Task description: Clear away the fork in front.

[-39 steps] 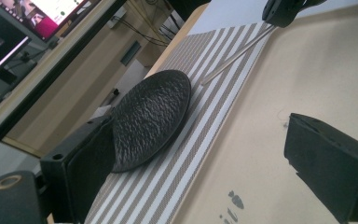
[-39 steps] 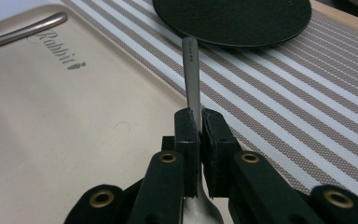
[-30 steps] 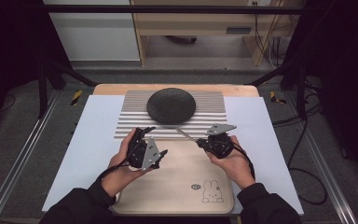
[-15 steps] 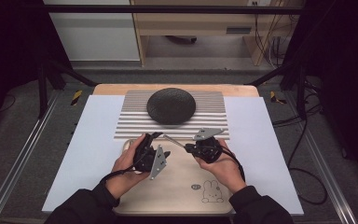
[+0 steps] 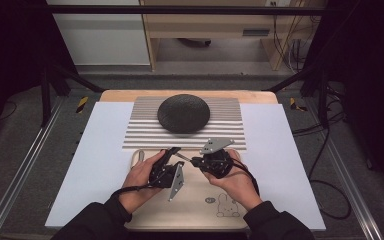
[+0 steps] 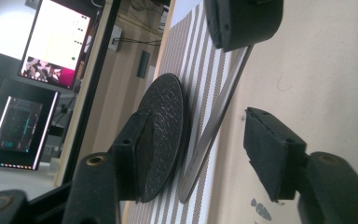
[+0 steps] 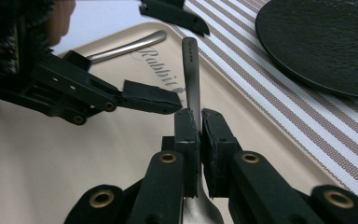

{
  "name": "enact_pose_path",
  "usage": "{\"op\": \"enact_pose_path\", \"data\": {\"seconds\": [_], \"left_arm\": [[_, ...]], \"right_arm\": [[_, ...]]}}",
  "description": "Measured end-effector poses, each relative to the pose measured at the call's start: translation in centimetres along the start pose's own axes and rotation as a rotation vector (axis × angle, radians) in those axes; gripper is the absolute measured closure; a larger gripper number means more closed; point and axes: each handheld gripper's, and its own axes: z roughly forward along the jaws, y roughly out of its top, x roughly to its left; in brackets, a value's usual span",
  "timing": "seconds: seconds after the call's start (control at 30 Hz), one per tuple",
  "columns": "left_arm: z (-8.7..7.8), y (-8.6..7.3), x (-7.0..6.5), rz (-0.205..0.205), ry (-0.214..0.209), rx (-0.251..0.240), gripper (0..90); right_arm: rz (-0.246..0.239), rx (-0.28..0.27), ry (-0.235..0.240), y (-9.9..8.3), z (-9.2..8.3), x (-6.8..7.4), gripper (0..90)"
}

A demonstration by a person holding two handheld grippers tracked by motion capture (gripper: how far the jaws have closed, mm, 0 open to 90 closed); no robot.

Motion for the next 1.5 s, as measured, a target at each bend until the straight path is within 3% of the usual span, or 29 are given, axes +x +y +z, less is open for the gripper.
{"op": "enact_pose_path", "data": {"seconds": [0.23, 0.43, 0.6, 0.77, 0.97, 1.07, 1.23, 1.3, 1.5], "left_arm": [[0.1, 0.5, -0.8, 0.043, 0.013, -0.021, 54.3], [0.1, 0.5, -0.9, 0.089, 0.025, -0.007, 64.7], [0.0, 0.8, -0.9, 0.152, 0.028, 0.026, 74.4], [-0.1, 0.9, -1.0, 0.178, 0.023, 0.031, 84.3], [-0.4, 0.9, -1.2, 0.220, 0.024, 0.029, 86.4], [-0.5, 0.8, -1.2, 0.223, 0.020, 0.030, 87.0], [-0.9, 0.5, -1.2, 0.232, 0.011, 0.032, 87.0], [-0.9, 0.3, -1.3, 0.218, 0.004, 0.019, 87.0], [-1.6, 0.1, -1.3, 0.235, -0.012, 0.020, 87.0]], "right_arm": [[-0.003, -0.003, 0.016, 0.2, 0.1, 0.4, 85.8], [-0.012, 0.002, 0.027, 0.5, 0.1, 0.4, 85.8], [-0.010, 0.008, 0.036, 0.6, 0.2, 0.5, 85.7], [-0.008, 0.002, 0.049, 0.7, 0.2, 0.5, 85.6], [0.016, 0.002, 0.082, 0.8, 0.0, 0.2, 84.9], [0.040, -0.047, 0.094, 0.9, -0.5, 0.0, 77.4], [0.068, -0.124, 0.062, 0.9, -1.8, -0.5, 66.3], [0.080, -0.148, 0.038, 0.7, -2.3, -1.0, 63.0], [0.126, -0.202, -0.057, -0.4, -4.1, -2.9, 46.0]]}}
